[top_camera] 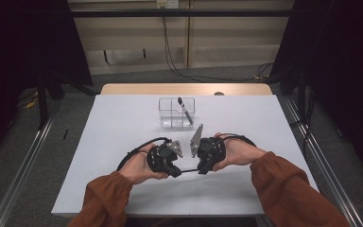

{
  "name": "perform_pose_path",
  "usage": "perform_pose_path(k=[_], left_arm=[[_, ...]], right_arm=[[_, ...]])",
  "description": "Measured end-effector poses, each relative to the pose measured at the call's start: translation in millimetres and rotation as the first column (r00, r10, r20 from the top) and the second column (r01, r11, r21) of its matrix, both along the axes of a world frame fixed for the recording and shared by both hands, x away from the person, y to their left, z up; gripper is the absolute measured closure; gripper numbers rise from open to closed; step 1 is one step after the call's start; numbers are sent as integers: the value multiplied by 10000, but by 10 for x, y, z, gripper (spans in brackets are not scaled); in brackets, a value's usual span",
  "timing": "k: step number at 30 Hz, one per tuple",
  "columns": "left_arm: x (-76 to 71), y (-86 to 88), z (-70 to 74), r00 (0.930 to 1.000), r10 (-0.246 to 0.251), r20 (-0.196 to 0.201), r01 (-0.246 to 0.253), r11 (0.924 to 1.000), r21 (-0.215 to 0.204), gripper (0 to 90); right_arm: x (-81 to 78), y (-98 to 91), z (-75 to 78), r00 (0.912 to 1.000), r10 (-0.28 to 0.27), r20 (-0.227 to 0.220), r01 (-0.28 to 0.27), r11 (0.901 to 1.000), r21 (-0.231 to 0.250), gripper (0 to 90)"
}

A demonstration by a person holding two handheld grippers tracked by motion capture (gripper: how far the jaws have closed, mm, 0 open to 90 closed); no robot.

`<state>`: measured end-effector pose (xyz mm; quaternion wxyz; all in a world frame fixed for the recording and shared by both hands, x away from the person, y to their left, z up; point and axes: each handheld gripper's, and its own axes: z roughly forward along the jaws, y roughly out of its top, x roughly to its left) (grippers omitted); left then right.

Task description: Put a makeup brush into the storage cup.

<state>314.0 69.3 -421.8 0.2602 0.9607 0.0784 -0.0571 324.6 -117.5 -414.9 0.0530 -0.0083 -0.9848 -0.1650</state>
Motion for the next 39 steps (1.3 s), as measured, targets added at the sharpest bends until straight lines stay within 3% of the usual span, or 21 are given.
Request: perform_pose_path(k=[3,10,17,29,39], left_arm=[[3,12,14,10000,29,-47,-29,10000,-83,854],[-5,6,12,10000,66,-18,-67,9999,-85,854],[-1,22,23,9999,115,22,-115,9999,-17,854],[7,189,52,9990,434,93,-434,9990,-48,854],[-4,339,-9,9960,893,-102,-896,9951,-423,854]], right_arm=[[1,-5,-7,10000,20,-28,-20,9999,139,672],[-13,-1,-39,9999,-47,166,41,9993,382,406],[4,-30,-43,9988,-374,327,357,9981,509,238],[20,-236,-27,9914,-1251,382,1204,9870,1063,129],[-5,-405,-63,9840,-1734,404,1662,9758,1419,52]])
